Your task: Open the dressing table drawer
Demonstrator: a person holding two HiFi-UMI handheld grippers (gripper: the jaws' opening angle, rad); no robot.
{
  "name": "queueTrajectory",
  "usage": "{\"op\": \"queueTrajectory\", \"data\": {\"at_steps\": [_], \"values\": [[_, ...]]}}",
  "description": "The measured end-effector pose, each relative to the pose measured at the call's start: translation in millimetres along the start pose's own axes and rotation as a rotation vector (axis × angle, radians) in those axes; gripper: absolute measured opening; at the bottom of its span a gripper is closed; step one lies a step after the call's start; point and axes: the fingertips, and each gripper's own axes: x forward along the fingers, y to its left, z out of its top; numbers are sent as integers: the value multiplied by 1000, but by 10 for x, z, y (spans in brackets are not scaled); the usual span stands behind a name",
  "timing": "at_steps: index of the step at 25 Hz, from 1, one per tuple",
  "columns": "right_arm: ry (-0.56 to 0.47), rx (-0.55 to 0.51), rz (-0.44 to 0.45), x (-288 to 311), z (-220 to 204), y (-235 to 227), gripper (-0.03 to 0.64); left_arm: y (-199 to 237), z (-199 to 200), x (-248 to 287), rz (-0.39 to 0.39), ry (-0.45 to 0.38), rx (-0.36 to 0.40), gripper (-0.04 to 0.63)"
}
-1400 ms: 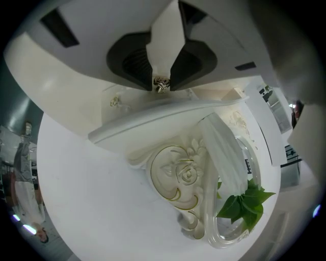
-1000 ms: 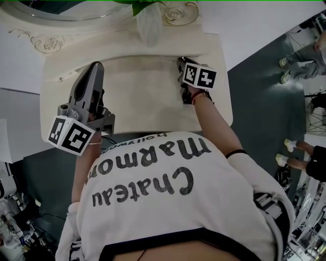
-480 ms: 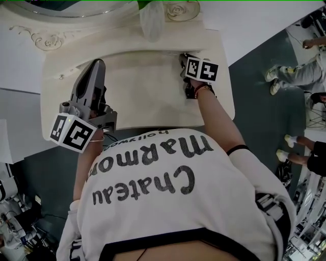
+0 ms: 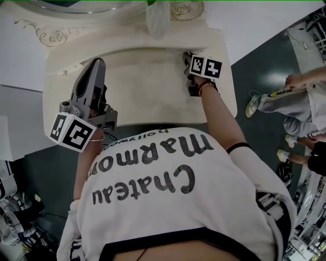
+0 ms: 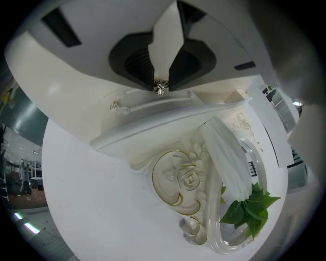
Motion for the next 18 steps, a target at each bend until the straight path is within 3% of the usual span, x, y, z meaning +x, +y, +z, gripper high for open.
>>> {"op": "queueTrajectory", "data": {"at_steps": [18], "values": [[-4, 26, -9, -228, -197, 66, 103, -77, 81, -132, -38, -20, -12, 23]]}}
